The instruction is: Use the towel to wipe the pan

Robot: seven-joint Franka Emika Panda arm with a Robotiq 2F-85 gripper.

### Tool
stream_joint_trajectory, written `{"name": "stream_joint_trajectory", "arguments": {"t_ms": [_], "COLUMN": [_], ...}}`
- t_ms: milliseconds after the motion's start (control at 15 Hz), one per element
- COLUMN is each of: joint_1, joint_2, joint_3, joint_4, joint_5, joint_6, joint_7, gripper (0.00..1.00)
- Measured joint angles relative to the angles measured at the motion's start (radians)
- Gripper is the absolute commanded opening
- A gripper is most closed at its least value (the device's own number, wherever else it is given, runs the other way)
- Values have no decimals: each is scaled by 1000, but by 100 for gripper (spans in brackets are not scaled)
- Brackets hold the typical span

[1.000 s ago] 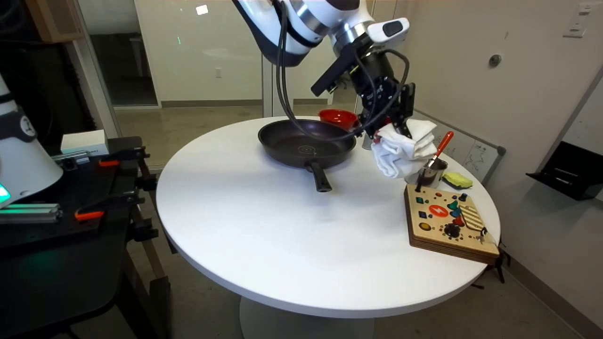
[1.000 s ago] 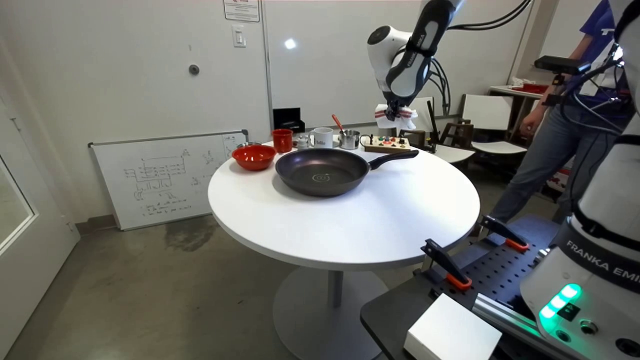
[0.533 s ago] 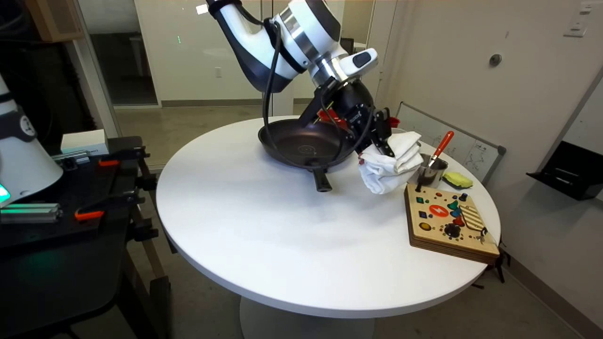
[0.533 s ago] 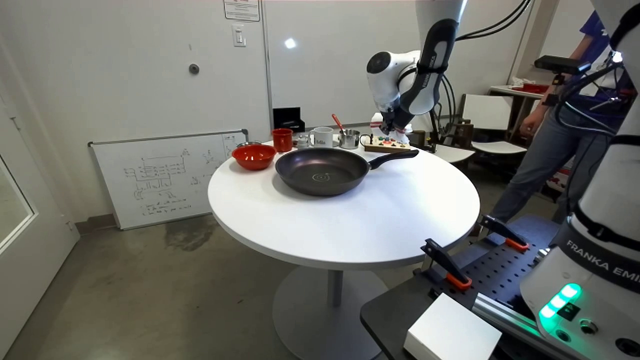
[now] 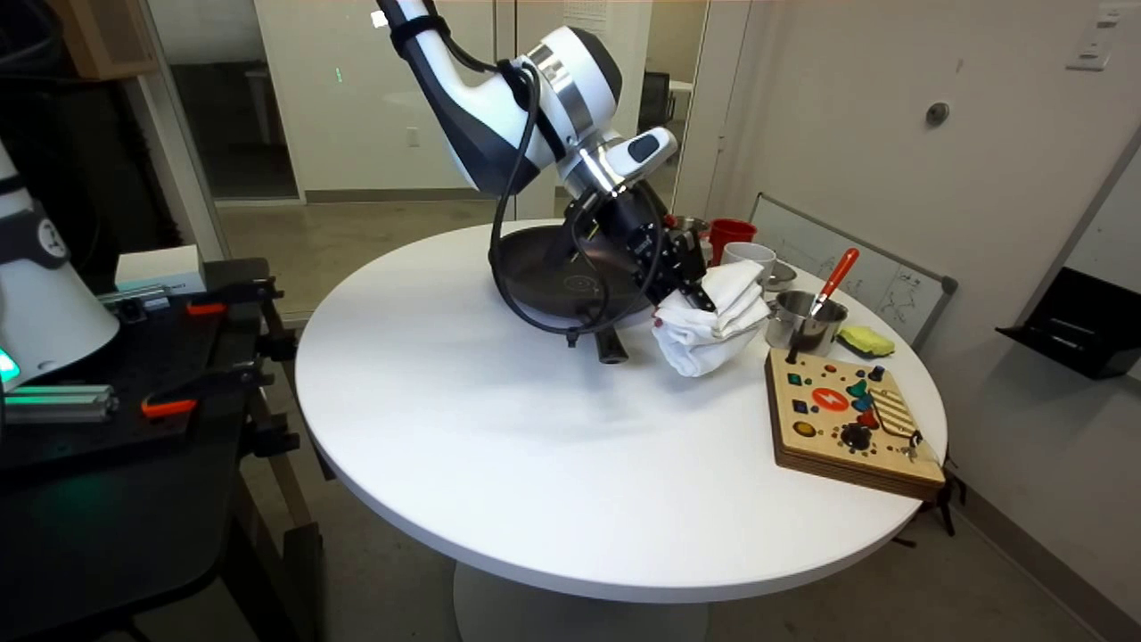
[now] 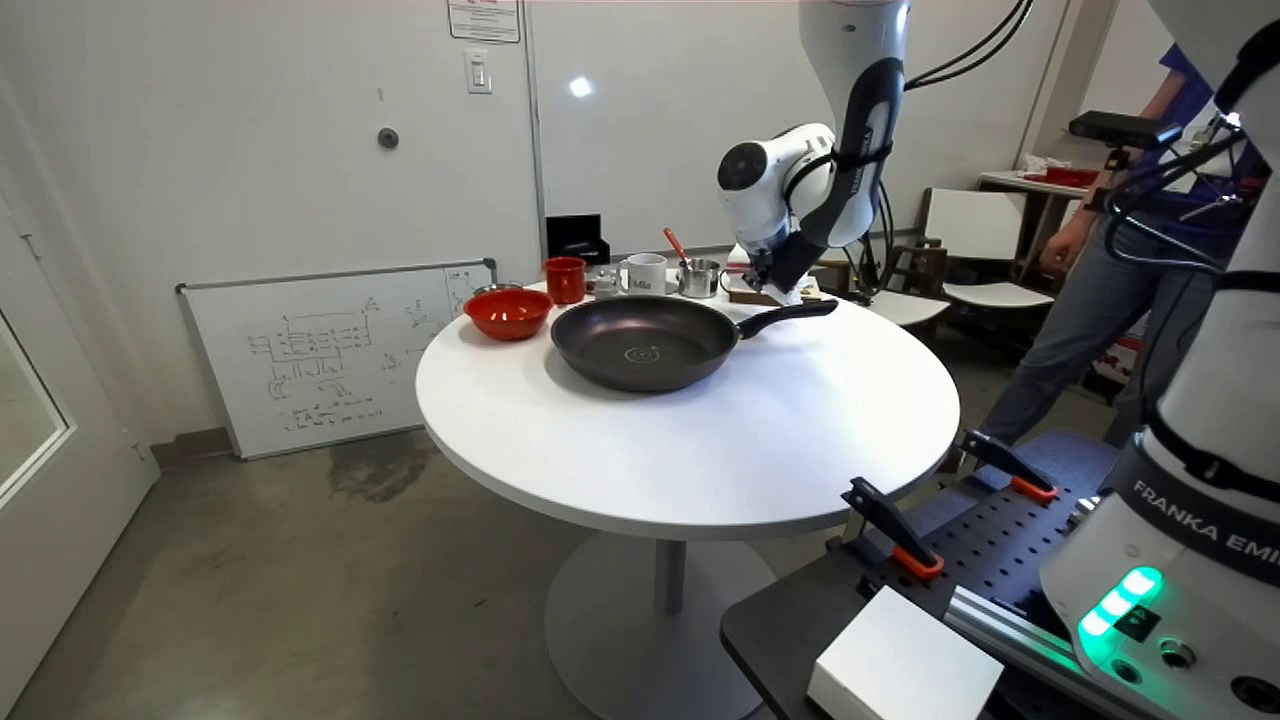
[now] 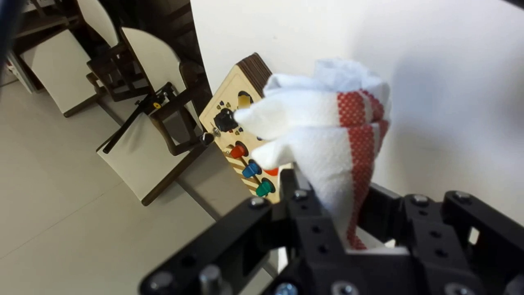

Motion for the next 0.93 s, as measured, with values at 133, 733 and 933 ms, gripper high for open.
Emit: {"name": "stream_joint_trajectory", "arguments": {"t_ms": [133,733,933], "joint_1": [6,-9,-72], "joint_2": [7,2,-57], "joint_3": [-3,-12,44], "joint_4": [0,-1,-29], "joint_5": [-41,-19,141], "joint_6": [0,-6,-11], "joint_7": [54,83,-117], "gripper": [66,100,100]}}
